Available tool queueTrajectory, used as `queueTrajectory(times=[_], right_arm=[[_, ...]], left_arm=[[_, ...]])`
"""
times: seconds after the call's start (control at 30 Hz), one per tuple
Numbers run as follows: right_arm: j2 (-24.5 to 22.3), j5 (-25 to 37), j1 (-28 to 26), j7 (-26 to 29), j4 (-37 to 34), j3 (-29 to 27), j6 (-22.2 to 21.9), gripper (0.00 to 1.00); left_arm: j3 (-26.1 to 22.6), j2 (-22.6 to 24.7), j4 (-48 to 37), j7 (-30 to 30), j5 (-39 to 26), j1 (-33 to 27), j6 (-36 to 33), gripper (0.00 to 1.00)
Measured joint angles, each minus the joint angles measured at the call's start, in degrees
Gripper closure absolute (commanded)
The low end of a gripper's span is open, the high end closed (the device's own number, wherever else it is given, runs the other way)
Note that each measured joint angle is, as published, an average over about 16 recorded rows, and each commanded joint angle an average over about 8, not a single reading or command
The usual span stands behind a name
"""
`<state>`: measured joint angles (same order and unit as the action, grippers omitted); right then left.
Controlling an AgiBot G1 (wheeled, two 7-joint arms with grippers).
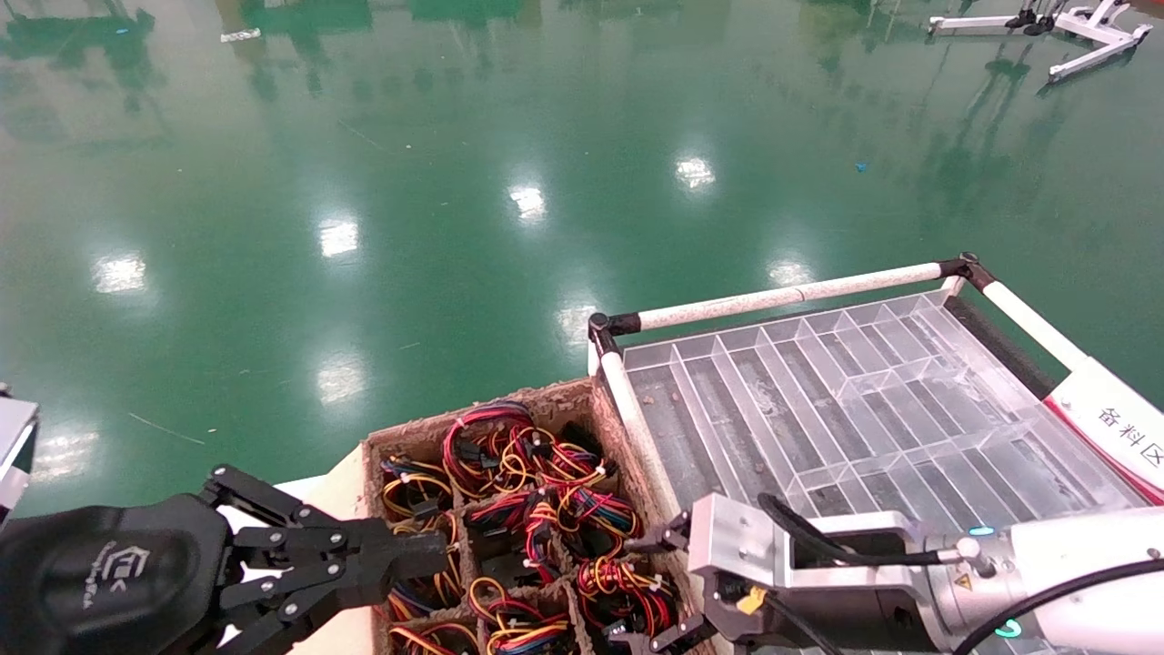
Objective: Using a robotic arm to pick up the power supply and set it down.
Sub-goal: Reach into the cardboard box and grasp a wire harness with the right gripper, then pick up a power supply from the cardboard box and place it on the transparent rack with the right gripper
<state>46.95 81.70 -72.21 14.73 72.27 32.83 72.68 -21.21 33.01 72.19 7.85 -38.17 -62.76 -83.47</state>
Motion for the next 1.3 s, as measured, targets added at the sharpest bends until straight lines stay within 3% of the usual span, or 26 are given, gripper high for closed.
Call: queueTrajectory(times=[0.77,1.07,1.3], right_arm=[[-2.1,-0.3,1.5,1.4,2.7,-0.9,-1.4,1.0],[-4.0,-5.4,0.1,1.5,3.8,-4.2,-1.3,1.0],[-5.3,-11.2,-4.2,1.0,3.7,-9.0,-1.9,1.0]], left_arm=[[0.0,0.0,0.0,0.0,0.0,0.0,0.0,0.0],[0.0,0.0,0.0,0.0,0.0,0.0,0.0,0.0],[0.0,0.0,0.0,0.0,0.0,0.0,0.0,0.0]])
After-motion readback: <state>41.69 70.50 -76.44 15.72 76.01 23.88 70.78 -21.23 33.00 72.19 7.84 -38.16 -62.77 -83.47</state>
